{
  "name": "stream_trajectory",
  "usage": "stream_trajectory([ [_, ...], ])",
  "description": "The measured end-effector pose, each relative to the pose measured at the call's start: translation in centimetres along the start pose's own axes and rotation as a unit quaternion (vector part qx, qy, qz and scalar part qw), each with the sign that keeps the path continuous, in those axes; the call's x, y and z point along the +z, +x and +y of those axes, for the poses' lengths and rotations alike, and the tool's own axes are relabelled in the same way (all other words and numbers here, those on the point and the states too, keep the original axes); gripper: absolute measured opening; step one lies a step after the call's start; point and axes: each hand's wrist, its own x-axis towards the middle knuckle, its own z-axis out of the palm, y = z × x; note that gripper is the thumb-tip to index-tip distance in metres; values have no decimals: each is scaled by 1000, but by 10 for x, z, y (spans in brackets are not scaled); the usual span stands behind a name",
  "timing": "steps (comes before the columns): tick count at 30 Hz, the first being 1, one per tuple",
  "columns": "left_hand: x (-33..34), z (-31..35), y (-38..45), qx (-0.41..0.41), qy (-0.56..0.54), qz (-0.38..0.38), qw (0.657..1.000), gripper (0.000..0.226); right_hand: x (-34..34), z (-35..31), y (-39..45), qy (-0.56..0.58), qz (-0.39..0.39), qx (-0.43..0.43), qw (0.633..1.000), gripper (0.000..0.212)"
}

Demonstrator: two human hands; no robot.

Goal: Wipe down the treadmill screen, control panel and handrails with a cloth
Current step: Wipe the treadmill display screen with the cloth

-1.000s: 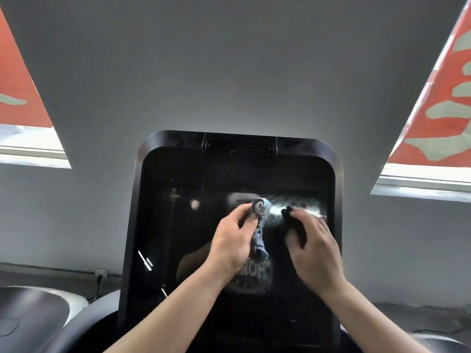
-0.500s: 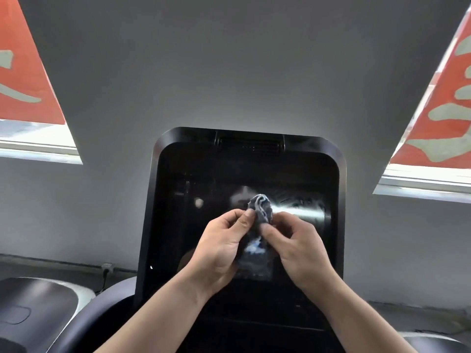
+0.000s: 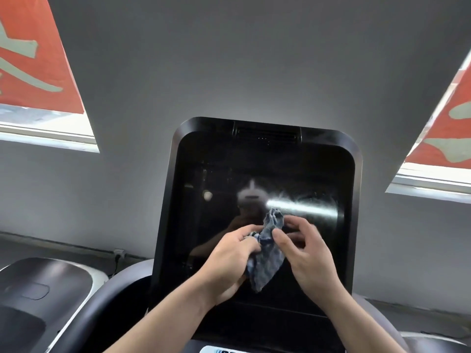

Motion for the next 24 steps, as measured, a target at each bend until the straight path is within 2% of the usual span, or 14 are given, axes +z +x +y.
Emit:
stream_trajectory([
  [2, -4, -4, -3, -31, -62, -19, 997, 49, 2, 6, -2, 178, -53, 90, 979, 37],
  [3, -7, -7, -4, -41, -66, -22, 997, 49, 2, 8, -3, 243, -59, 122, 960, 34],
  [4, -10, -9, -4, -48, -59, -18, 997, 48, 1, 10, -3, 255, -44, 125, 958, 26],
  [6, -13, -15, -6, -46, -16, 6, 999, 42, -3, 17, -1, 149, 14, 82, 985, 19],
  [8, -15, -24, -7, -20, 50, 29, 998, 36, -4, 23, 1, 2, 76, 21, 997, 29],
  [10, -15, -33, -8, 12, 142, 46, 989, 36, 0, 28, 6, -104, 111, -73, 986, 32],
  [11, -15, -38, -8, 33, 220, 60, 973, 37, 4, 34, 11, -178, 109, -138, 968, 28],
  [13, -20, -49, -10, 83, 403, 86, 908, 41, 14, 53, 22, -371, 88, -238, 893, 18],
  [14, -25, -55, -12, 110, 470, 92, 871, 44, 17, 63, 27, -452, 89, -241, 854, 19],
  [15, -32, -58, -13, 139, 523, 95, 835, 47, 20, 72, 31, -500, 97, -225, 831, 24],
  [17, -54, -58, -10, 209, 613, 103, 755, 53, 22, 79, 32, -528, 120, -209, 814, 28],
  [19, -81, -45, 4, 251, 684, 110, 676, 60, 28, 82, 31, -526, 126, -216, 813, 29],
  [21, -105, -25, 19, 229, 737, 107, 627, 65, 41, 87, 28, -517, 101, -241, 815, 40],
  [24, -129, -7, 36, 156, 794, 84, 582, 68, 62, 109, 7, -519, 13, -305, 798, 68],
])
